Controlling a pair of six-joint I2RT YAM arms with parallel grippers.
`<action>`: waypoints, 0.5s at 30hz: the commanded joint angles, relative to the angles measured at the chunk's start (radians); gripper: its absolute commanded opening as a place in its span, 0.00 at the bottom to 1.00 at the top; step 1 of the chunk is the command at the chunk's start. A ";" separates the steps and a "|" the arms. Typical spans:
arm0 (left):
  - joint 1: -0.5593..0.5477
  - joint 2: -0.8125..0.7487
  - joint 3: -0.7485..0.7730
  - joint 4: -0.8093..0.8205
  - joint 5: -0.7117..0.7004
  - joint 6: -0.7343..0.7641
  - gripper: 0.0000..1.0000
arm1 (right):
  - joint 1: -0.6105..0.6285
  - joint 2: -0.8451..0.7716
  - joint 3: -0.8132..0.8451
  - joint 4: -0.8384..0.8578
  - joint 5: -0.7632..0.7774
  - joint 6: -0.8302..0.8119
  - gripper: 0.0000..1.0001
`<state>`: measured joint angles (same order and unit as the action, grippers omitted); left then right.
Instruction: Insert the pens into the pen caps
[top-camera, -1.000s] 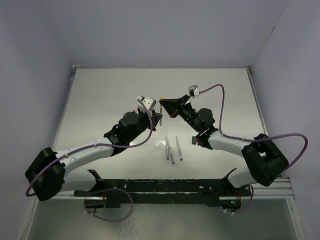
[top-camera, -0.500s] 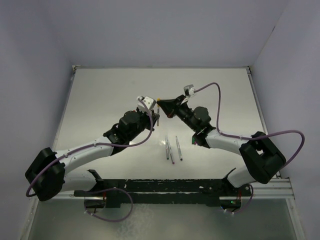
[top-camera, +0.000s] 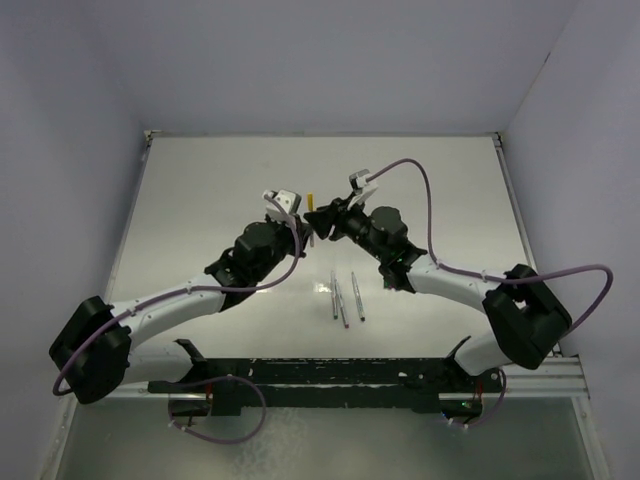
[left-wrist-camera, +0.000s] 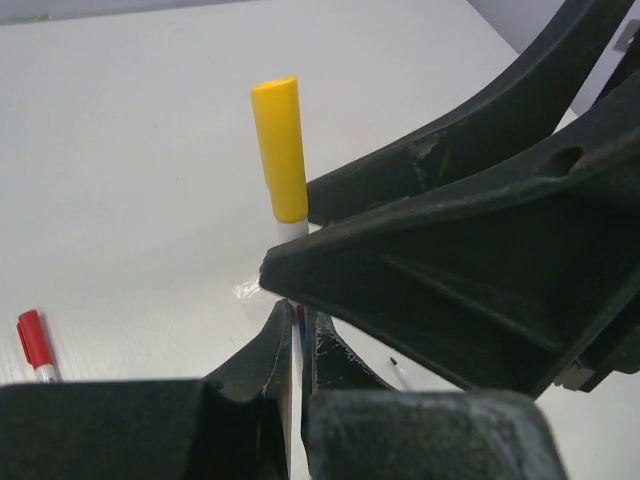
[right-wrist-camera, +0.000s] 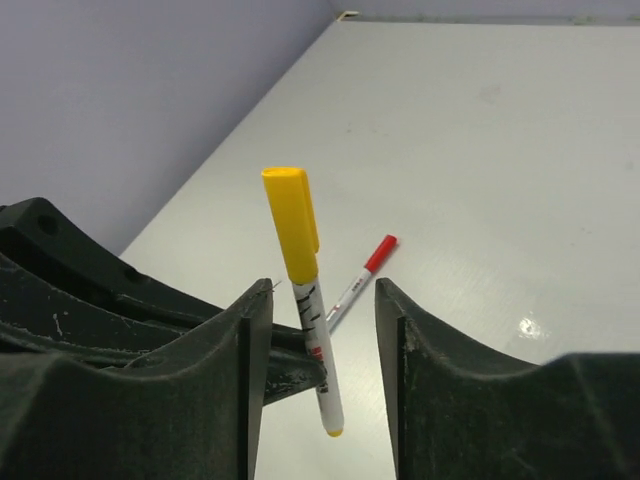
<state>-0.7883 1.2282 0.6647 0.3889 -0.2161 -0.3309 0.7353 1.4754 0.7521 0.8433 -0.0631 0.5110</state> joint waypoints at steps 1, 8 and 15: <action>0.003 -0.025 -0.012 0.018 -0.033 -0.044 0.00 | 0.011 -0.086 0.041 -0.061 0.109 -0.072 0.50; 0.004 0.039 0.023 -0.213 -0.162 -0.076 0.00 | 0.009 -0.250 0.008 -0.108 0.258 -0.163 0.55; 0.072 0.261 0.210 -0.439 -0.245 -0.087 0.00 | 0.009 -0.395 -0.050 -0.244 0.391 -0.161 0.55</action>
<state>-0.7670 1.3933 0.7567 0.0704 -0.3965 -0.3935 0.7406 1.1374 0.7292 0.6876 0.2142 0.3748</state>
